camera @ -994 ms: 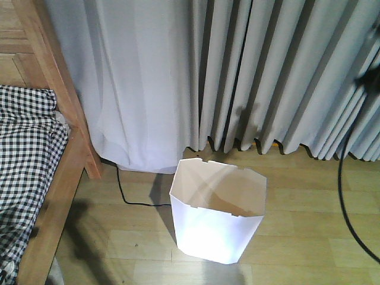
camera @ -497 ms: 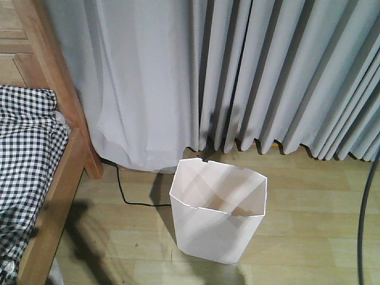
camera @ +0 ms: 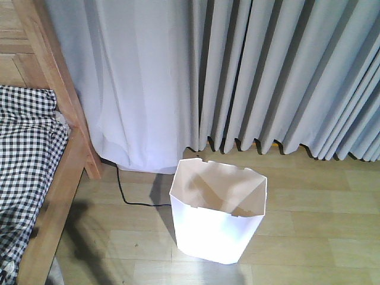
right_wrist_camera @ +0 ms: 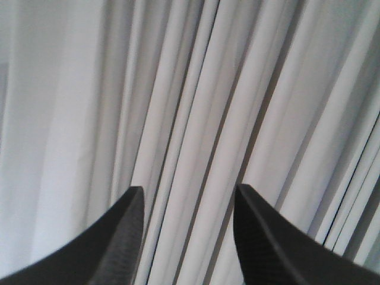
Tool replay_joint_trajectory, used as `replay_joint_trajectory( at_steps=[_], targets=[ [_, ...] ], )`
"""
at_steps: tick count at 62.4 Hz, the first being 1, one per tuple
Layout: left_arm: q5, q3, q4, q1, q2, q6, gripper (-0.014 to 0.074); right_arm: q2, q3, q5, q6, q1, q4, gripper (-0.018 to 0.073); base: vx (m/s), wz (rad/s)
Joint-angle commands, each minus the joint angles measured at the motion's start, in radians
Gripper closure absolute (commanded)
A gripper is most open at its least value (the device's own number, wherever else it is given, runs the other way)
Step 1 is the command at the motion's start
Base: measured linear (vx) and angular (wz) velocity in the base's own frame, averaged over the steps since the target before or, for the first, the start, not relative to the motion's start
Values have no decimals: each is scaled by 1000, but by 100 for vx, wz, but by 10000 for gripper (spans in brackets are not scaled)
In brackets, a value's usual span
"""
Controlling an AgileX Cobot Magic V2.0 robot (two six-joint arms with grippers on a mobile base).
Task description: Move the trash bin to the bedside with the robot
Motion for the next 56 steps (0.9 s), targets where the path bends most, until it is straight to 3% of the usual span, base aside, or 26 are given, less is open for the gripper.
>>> replay_joint_trajectory(
  at_steps=[1,12,22,32,56],
  targets=[
    [-74,29,-4,-3,-10,-8,602,-86,65,-69,-3,1,7,245,0,0],
    [-74,29,-4,-3,-10,-8,602,-234,238,-77,-3,1,8,330,0,0],
    [-74,29,-4,-3,-10,-8,602,-291,292,-78,-3,1,13,374,0,0],
    [-74,29,-4,-3,-10,-8,602,-291,292,-85,-3,1,20,573,0,0],
    [-74,29,-4,-3,-10,-8,602,-291,292,-79,-3,1,20,570,0,0]
  ],
)
